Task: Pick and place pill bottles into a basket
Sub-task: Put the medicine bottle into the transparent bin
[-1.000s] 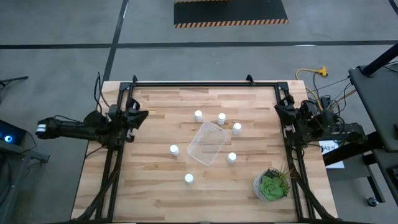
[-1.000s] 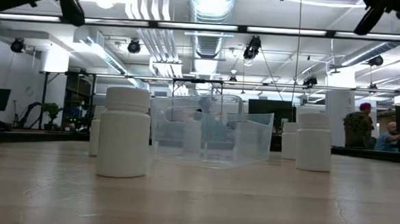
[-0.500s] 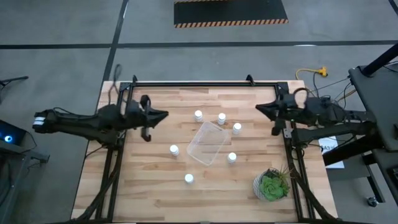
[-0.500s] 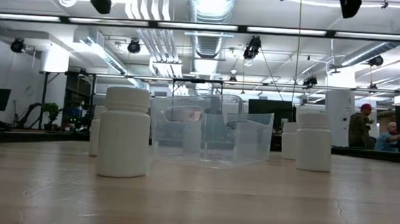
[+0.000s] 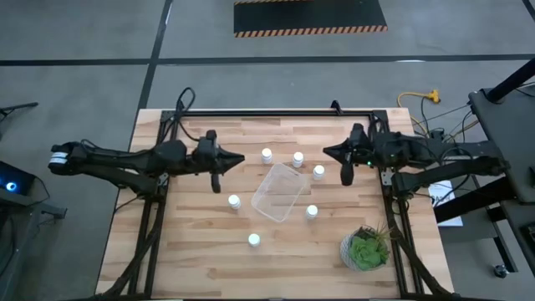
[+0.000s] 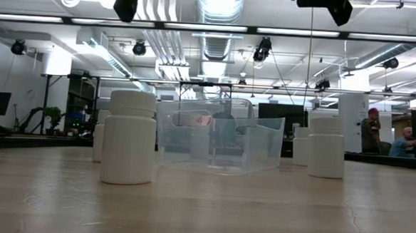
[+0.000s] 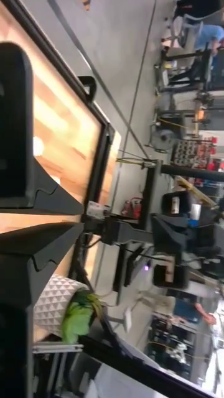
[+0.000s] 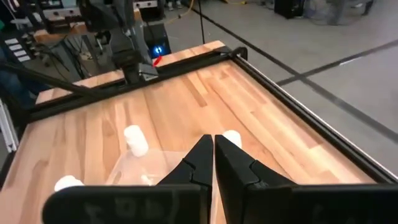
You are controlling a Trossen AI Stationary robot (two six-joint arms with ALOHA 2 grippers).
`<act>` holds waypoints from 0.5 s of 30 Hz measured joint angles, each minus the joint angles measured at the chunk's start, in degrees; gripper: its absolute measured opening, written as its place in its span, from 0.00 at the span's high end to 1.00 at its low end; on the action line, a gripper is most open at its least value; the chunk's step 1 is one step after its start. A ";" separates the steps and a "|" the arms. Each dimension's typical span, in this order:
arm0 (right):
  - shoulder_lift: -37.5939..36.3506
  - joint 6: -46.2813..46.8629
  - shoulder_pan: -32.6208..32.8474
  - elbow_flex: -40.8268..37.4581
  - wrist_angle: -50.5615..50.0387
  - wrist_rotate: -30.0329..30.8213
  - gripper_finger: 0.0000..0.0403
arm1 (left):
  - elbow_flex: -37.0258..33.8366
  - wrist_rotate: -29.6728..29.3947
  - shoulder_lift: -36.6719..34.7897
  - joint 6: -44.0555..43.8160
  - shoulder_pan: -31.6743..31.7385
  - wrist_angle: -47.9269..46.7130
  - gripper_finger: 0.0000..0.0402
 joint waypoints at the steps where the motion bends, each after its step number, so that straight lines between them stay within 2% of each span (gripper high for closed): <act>1: 0.51 0.05 -0.01 0.48 -0.77 -0.01 0.98 | -0.01 -0.01 0.03 0.29 0.03 -0.77 0.97; 9: 2.86 2.88 -0.11 5.42 -17.31 2.85 0.98 | 0.14 -1.80 -2.75 1.33 3.42 -10.55 0.97; 15: 2.78 2.77 -0.97 5.90 -18.95 2.87 0.98 | 0.19 -1.77 -3.58 1.49 6.05 -14.65 0.97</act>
